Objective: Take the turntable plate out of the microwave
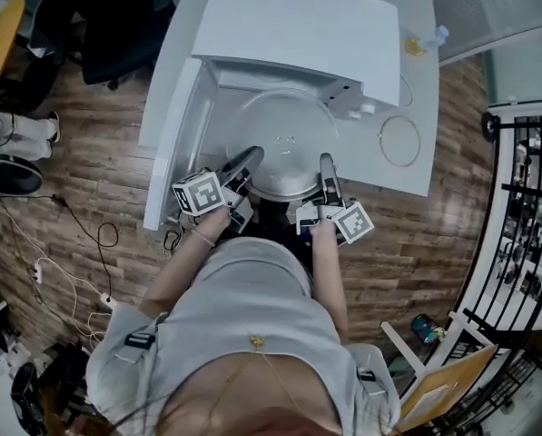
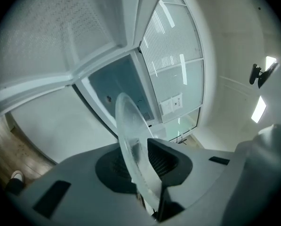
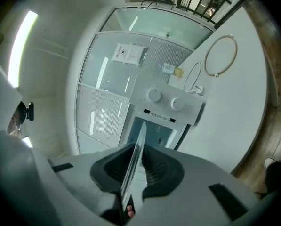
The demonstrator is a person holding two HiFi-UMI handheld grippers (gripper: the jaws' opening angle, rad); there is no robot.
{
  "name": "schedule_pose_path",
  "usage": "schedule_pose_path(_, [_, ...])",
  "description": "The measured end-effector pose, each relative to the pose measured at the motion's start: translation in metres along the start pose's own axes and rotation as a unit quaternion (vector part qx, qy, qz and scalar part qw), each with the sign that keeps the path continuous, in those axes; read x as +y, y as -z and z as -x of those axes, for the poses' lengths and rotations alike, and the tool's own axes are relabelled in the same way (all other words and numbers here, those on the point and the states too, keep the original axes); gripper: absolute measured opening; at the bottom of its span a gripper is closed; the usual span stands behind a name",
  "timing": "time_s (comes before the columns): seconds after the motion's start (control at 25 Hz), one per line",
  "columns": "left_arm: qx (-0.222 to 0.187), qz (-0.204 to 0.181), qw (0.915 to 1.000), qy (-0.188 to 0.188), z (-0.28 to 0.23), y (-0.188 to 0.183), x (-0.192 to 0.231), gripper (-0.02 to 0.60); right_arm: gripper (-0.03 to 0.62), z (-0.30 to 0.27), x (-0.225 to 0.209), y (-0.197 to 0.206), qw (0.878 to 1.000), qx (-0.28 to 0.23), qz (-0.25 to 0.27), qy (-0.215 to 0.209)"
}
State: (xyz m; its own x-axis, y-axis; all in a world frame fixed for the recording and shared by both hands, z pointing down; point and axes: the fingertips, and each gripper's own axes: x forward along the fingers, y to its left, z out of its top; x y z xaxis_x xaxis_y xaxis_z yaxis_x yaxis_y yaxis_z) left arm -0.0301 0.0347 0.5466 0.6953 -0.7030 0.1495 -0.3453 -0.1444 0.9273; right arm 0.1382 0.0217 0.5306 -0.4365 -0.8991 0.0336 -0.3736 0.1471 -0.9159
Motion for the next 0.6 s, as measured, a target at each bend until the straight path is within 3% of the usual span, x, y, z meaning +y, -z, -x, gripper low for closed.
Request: schedule_pose_path(0.6, [0.049, -0.044, 0.9967, 0.047, -0.007, -0.001, -0.045, 0.089, 0.060, 0.029, 0.032, -0.022, 0.998, -0.062, 0.015, -0.003])
